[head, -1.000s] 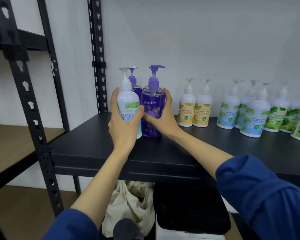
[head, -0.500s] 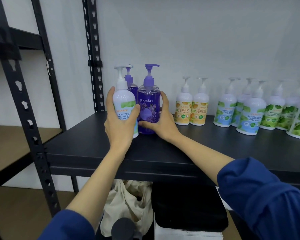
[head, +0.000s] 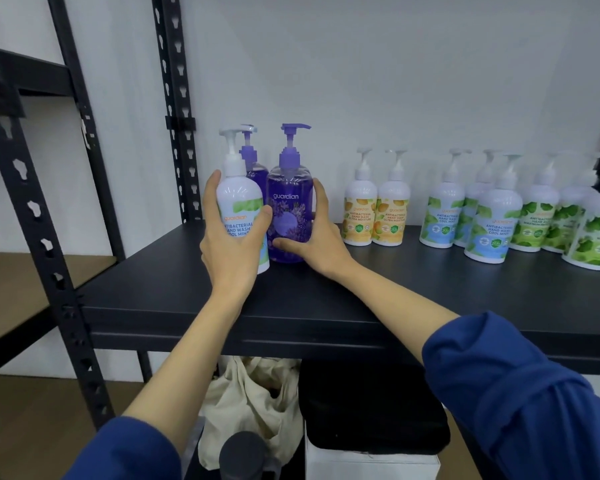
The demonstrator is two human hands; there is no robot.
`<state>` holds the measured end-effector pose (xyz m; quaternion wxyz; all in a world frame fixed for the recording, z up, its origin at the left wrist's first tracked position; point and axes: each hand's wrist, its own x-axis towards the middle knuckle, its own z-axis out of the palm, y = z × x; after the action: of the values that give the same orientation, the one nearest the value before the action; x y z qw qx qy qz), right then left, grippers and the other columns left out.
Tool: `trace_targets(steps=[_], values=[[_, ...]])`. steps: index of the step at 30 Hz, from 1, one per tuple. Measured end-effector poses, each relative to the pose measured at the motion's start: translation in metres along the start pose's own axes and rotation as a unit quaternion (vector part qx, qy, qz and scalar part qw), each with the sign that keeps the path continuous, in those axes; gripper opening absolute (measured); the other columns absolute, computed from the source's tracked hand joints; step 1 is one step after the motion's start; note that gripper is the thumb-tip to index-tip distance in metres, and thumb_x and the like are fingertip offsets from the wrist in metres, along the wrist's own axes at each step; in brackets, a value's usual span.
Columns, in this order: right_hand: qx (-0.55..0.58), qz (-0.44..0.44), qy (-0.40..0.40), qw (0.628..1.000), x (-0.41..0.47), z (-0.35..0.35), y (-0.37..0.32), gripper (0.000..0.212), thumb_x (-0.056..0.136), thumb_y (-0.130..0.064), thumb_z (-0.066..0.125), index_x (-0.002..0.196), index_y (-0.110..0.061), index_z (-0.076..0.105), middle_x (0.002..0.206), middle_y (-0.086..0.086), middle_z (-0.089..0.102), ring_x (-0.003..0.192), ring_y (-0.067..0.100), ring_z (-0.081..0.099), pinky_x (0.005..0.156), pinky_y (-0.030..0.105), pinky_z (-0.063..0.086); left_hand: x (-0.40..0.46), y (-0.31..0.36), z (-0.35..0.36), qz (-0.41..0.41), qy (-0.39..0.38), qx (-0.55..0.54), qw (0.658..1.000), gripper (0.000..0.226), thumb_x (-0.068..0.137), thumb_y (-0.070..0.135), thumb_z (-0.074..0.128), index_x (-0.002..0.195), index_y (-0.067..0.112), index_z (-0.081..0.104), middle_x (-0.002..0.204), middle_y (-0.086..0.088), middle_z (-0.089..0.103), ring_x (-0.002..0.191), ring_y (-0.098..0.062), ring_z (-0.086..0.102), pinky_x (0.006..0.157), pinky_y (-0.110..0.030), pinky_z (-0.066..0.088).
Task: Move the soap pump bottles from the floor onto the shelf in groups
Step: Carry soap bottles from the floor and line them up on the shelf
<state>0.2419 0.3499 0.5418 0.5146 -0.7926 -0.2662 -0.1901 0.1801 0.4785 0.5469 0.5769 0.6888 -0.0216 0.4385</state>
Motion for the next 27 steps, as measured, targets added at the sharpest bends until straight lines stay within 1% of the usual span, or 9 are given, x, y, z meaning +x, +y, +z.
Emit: trace_targets(steps=[2,4,7,9,12,16,19,23,27], values=[[-0.044,0.039,-0.020,0.998,-0.007,-0.009,-0.007,0.092,0.078,-0.020,0.076,0.147,-0.018,0.015,0.130,0.002,0.050,0.116,0.012,0.049,0.092,0.025,0.041,-0.002,0.002,0.000,0.005,-0.006,0.003,1.000,0.073,0.083,0.030,0.071,0.141,0.040,0.029,0.097,0.027,0.052,0.086,0.002,0.057,0.084,-0.027,0.050],[-0.124,0.085,-0.012,0.989,-0.016,-0.027,-0.009,0.068,0.084,-0.025,0.070,0.141,-0.011,0.035,0.129,0.005,0.053,0.119,0.017,0.049,0.093,0.027,0.039,-0.006,0.006,0.002,0.010,-0.018,0.005,1.000,0.073,0.082,0.030,0.071,0.141,0.038,0.029,0.101,0.024,0.052,0.088,0.000,0.058,0.086,-0.029,0.050],[-0.217,0.114,0.000,0.970,-0.037,-0.069,-0.002,0.032,0.089,-0.028,0.062,0.116,-0.010,0.061,0.114,0.006,0.063,0.107,0.020,0.057,0.081,0.027,0.042,-0.016,0.018,0.014,0.004,-0.029,-0.023,0.999,0.072,0.082,0.029,0.072,0.141,0.037,0.031,0.103,0.026,0.052,0.092,-0.001,0.059,0.089,-0.032,0.051],[-0.265,0.131,0.014,0.955,-0.059,-0.106,0.002,0.024,0.089,-0.030,0.059,0.104,-0.013,0.067,0.104,0.003,0.067,0.099,0.020,0.060,0.078,0.030,0.045,-0.024,0.030,0.031,-0.007,-0.034,-0.058,0.998,0.070,0.082,0.028,0.072,0.139,0.037,0.032,0.111,0.019,0.053,0.099,-0.006,0.059,0.090,-0.036,0.053],[-0.352,0.168,0.034,0.920,-0.089,-0.163,0.011,0.024,0.090,-0.027,0.055,0.101,-0.011,0.069,0.103,0.008,0.068,0.097,0.025,0.060,0.083,0.039,0.049,-0.037,0.050,0.067,-0.005,-0.062,-0.098,0.993,0.069,0.083,0.026,0.071,0.139,0.034,0.032,0.115,0.015,0.053,0.100,-0.006,0.058,0.089,-0.034,0.053],[-0.420,0.220,0.018,0.880,-0.112,-0.215,0.027,0.025,0.091,-0.030,0.055,0.101,-0.011,0.067,0.107,0.013,0.066,0.101,0.031,0.057,0.084,0.042,0.049,-0.057,0.070,0.124,-0.032,-0.098,-0.135,0.985,0.066,0.082,0.025,0.072,0.136,0.034,0.034,0.101,0.024,0.052,0.096,-0.005,0.059,0.090,-0.041,0.053],[-0.423,0.250,-0.011,0.871,-0.124,-0.234,0.034,0.035,0.092,-0.041,0.052,0.108,-0.012,0.064,0.112,0.011,0.064,0.106,0.029,0.056,0.085,0.040,0.048,-0.072,0.073,0.161,-0.057,-0.123,-0.151,0.979,0.068,0.081,0.026,0.072,0.135,0.035,0.033,0.108,0.017,0.053,0.098,-0.010,0.059,0.089,-0.041,0.053],[-0.406,0.271,-0.040,0.872,-0.128,-0.239,0.039,0.044,0.092,-0.054,0.046,0.111,-0.016,0.060,0.117,0.008,0.061,0.108,0.027,0.054,0.082,0.037,0.044,-0.077,0.071,0.194,-0.092,-0.138,-0.126,0.978,0.073,0.079,0.026,0.074,0.138,0.030,0.032,0.115,0.010,0.047,0.097,-0.010,0.053,0.078,-0.019,0.048],[-0.417,0.256,-0.043,0.871,-0.129,-0.236,0.042,0.047,0.094,-0.052,0.042,0.117,-0.014,0.056,0.121,0.009,0.059,0.109,0.028,0.054,0.078,0.035,0.040,-0.065,0.062,0.220,-0.161,-0.174,-0.095,0.967,0.066,0.074,0.026,0.078,0.128,0.013,0.042,0.111,-0.003,0.057,0.101,-0.023,0.060,0.078,-0.032,0.050]])
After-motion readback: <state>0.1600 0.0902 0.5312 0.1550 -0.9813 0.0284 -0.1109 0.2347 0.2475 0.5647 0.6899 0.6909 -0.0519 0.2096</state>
